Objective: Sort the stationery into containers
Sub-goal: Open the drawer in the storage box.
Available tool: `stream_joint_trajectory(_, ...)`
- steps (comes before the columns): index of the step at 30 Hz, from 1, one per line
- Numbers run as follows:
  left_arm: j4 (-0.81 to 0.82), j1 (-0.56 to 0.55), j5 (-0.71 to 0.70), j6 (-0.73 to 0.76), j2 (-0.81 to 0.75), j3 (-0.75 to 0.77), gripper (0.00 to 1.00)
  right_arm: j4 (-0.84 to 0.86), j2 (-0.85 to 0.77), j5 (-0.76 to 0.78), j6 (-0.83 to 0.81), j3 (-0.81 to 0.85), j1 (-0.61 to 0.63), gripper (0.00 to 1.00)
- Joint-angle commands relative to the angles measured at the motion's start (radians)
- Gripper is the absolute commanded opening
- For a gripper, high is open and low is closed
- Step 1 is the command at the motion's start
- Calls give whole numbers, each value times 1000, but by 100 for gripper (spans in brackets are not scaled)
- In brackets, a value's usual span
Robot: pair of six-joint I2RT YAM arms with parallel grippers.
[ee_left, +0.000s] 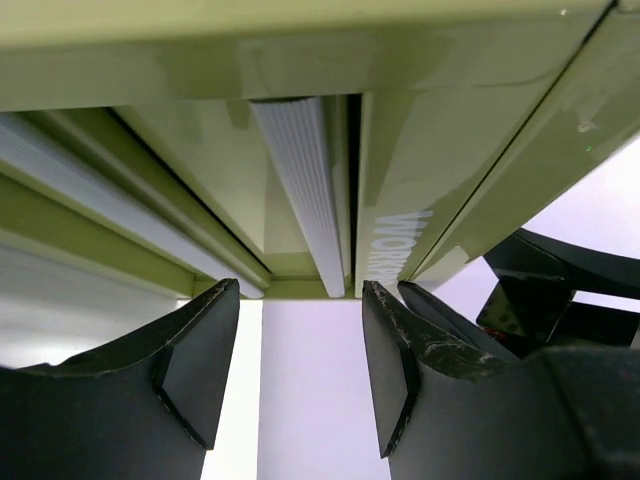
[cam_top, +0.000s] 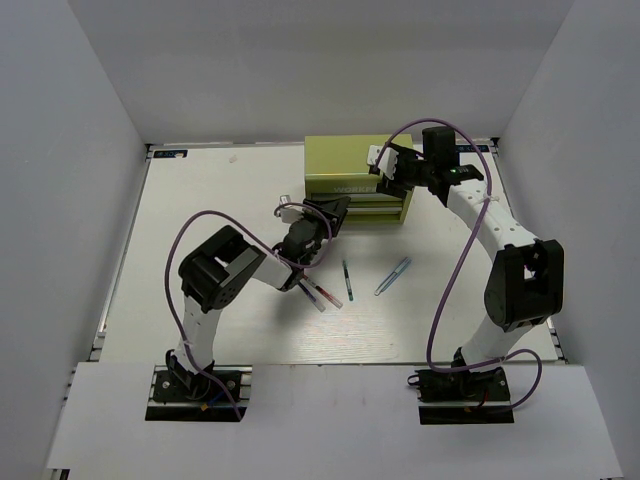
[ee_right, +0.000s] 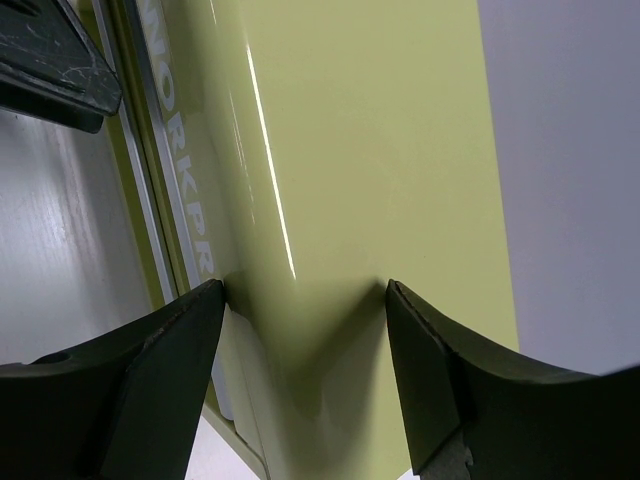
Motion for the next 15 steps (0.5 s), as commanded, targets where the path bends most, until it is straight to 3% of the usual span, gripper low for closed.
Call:
stream_joint_trajectory(1,47,-6,-23,18,10,34,63,-80,5,6,-2,7,-2,70)
stream_joint_trajectory(15,38,-6,-54,28,48,63,63,-72,-17,2,6,-4,-5,70)
